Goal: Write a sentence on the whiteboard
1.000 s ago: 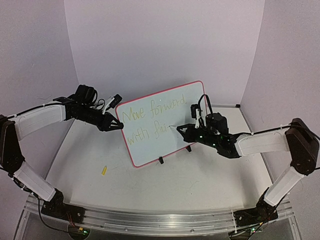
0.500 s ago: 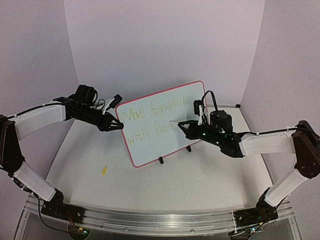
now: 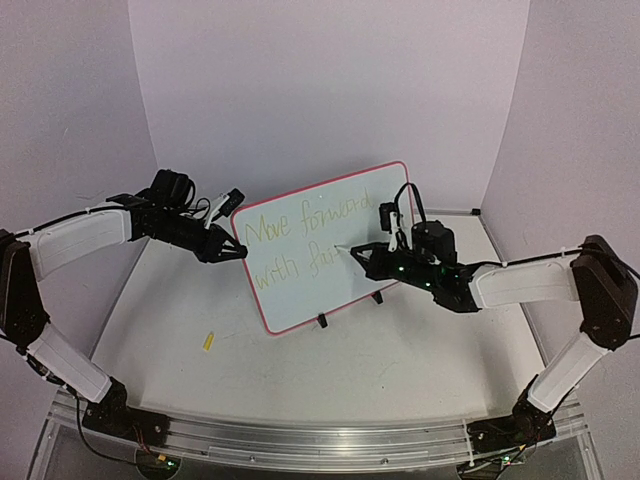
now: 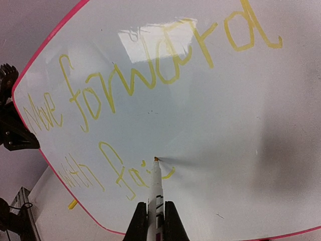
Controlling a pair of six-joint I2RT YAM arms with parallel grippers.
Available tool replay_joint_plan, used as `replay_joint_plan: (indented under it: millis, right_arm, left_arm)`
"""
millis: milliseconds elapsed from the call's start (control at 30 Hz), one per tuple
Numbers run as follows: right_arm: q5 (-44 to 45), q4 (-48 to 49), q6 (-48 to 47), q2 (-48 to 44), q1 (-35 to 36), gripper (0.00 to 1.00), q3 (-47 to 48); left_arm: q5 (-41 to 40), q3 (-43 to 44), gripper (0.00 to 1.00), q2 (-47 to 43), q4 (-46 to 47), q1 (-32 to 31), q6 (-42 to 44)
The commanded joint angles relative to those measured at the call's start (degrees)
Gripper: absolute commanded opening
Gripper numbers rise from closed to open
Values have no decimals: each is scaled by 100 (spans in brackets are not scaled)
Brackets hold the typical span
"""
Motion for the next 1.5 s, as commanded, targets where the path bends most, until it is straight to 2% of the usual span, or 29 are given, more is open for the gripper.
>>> replay_joint_plan:
  millis: [0, 567, 767, 1033, 1467]
  right_arm:
    - [299, 64, -10, 22, -22, 0, 72]
    - [520, 88, 267, -98, -22, 0, -466]
    - [706, -127, 90, -340, -24, 0, -217]
    - [489, -193, -84, -560, -25, 0, 124]
    - [743, -254, -212, -117, -24, 0, 338]
  left_arm:
    - [-503, -58, 0, 281, -278, -200, 309]
    - [-517, -63, 0, 288, -285, -209, 301]
    - [-517, -62, 0, 278, -284, -211, 309]
    - [-518, -62, 0, 268, -289, -209, 313]
    - [-516, -63, 0, 277, -284, -216, 312]
